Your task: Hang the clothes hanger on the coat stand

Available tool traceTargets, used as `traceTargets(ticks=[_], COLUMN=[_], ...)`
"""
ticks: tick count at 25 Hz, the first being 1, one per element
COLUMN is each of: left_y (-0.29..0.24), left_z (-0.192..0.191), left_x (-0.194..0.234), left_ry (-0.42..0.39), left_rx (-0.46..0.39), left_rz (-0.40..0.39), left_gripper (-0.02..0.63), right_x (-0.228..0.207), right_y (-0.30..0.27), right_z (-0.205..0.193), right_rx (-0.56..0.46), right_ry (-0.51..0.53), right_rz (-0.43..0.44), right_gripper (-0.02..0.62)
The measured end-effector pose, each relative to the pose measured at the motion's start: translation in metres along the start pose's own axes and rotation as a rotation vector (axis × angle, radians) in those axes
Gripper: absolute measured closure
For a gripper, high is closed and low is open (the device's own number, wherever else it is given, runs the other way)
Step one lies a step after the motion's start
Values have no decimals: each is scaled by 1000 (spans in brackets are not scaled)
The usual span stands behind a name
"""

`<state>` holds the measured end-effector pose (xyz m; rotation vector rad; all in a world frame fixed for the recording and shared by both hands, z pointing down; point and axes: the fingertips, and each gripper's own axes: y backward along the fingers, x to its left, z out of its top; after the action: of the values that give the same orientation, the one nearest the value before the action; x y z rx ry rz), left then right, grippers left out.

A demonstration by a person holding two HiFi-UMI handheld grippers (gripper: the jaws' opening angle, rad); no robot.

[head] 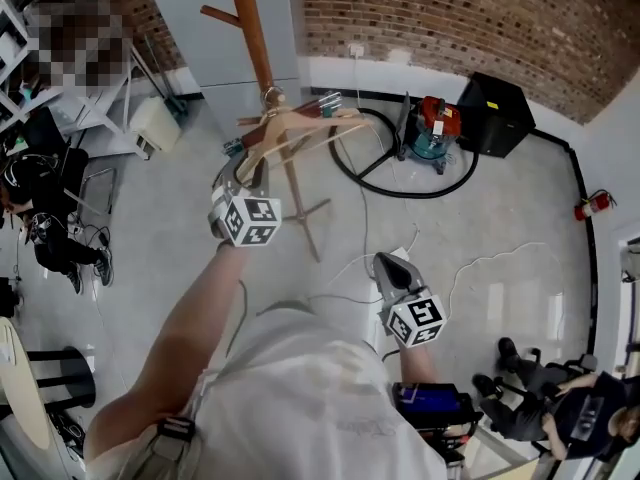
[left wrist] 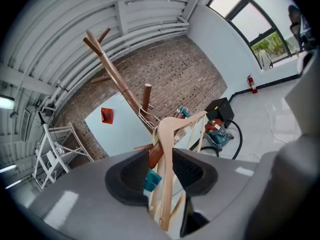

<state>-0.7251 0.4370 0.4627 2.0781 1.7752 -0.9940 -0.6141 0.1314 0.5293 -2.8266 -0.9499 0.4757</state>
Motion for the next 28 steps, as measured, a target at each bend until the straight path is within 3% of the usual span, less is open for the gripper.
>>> traceTargets(ticks=[5,13,19,25,28], left_y=[41,111,145,165,193], left_z=[-5,-17,-21,-26,-47], left_x=[-13,-72,-95,-88,-93], left_ry=[61,232,410,468,490], left_rx=[-29,-77,-130,-202,-185], left_rz=[-70,-297,-467,-593,-665], left_gripper=[496,604,604,604,604], right_x=[7,24,45,65,95], right_y=[7,16,18,-16,-12], right_z=[-7,-16,-11,16,13], right_rx=[2,7,-9,-66,-60], right_ry=[-15,-27,-14,17,13], right_rz=[8,2,-12,17,14], right_gripper=[581,581,581,581,581])
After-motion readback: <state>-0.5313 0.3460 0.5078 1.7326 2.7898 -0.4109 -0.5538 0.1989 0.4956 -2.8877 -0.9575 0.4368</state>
